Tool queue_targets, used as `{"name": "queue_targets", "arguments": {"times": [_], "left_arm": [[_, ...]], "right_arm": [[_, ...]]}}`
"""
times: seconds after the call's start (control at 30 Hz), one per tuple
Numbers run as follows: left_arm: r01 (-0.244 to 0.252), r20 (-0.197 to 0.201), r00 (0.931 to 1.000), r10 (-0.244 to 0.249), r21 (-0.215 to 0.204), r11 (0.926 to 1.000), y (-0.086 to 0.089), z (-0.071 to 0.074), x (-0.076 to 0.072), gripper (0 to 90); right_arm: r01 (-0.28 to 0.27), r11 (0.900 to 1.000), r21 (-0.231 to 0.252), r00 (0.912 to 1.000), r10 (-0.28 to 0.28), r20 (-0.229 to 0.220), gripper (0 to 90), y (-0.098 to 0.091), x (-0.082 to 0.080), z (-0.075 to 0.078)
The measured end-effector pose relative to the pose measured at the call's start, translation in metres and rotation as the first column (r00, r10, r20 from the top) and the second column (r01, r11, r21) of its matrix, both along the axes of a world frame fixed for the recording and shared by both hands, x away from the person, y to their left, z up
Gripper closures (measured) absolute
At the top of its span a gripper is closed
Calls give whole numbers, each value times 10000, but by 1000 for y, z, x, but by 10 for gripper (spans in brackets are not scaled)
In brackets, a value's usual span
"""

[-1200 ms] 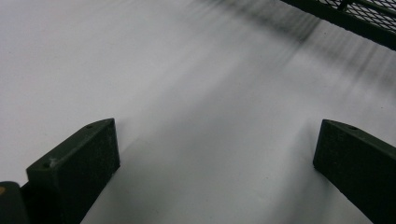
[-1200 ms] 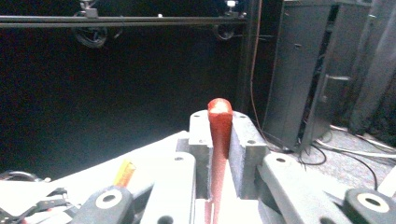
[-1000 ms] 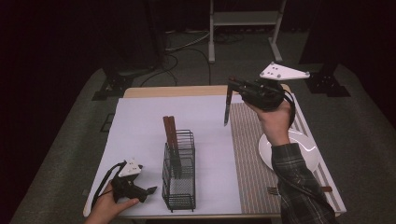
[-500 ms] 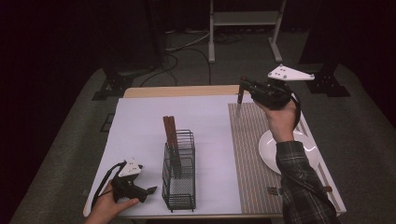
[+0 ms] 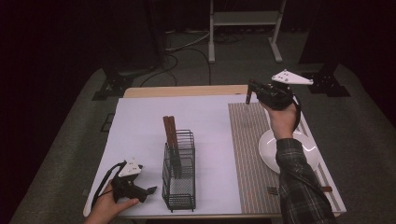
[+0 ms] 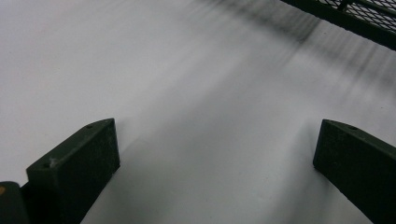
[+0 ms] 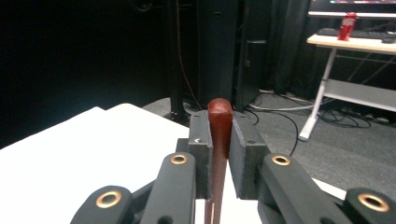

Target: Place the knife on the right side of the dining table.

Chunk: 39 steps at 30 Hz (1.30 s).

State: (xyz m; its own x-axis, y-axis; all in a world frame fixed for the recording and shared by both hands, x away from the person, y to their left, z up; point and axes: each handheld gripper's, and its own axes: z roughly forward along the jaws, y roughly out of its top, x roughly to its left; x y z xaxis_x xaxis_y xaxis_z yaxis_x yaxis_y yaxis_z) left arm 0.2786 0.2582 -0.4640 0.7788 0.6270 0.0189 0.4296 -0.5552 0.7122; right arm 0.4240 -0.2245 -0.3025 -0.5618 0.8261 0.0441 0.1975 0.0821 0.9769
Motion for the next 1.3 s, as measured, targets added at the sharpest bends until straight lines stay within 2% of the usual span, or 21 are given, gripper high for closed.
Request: {"name": "queue_targets", "arguments": {"times": [0.17, 0.2, 0.33, 0.47, 1.1, 1.3], "left_arm": [[2, 1, 10000, -2, 2, 10000, 0, 0, 0, 0], [-2, 13, 10000, 2, -1, 10000, 0, 0, 0, 0], [-2, 12, 10000, 2, -5, 10000, 0, 0, 0, 0], [-7, -1, 10000, 7, -12, 10000, 0, 0, 0, 0], [5, 12, 10000, -5, 11, 10000, 0, 0, 0, 0], [5, 11, 10000, -5, 10, 10000, 0, 0, 0, 0]], "right_arm": [[195, 9998, 86, 9997, -194, -122, 790, -4, 7, -12], [330, 9993, 177, 9992, -326, -246, 790, -5, 10, -19], [501, 9986, 177, 9986, -497, -200, 790, -7, 13, -26], [672, 9974, 250, 9971, -663, -372, 790, -9, 16, -36], [653, 9971, 386, 9973, -639, -357, 783, -17, 7, -40], [593, 9973, 435, 9977, -579, -342, 750, -18, 6, -40]]}}
